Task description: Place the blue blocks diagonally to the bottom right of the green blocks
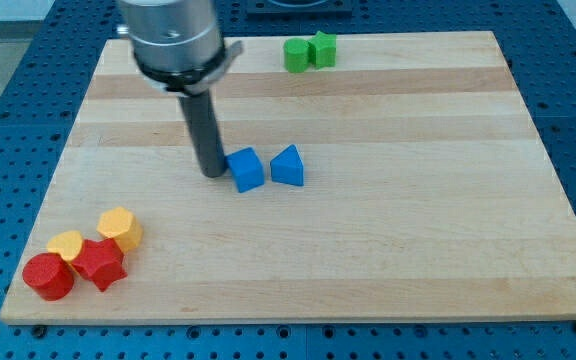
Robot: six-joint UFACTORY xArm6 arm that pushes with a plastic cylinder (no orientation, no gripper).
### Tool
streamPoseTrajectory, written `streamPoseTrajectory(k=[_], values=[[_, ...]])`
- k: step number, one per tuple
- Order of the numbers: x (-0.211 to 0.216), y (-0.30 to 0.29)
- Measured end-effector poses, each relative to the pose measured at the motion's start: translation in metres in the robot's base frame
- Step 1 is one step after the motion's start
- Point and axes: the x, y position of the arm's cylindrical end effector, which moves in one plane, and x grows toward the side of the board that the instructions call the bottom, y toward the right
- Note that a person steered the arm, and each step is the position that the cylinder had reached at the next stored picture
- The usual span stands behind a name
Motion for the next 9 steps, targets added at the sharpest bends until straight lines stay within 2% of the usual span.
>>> streamPoseTrajectory(k=[1, 3, 5, 9], values=[[0.000, 0.017], [0.019, -0.002], [0.019, 0.063], [-0.023, 0.169]])
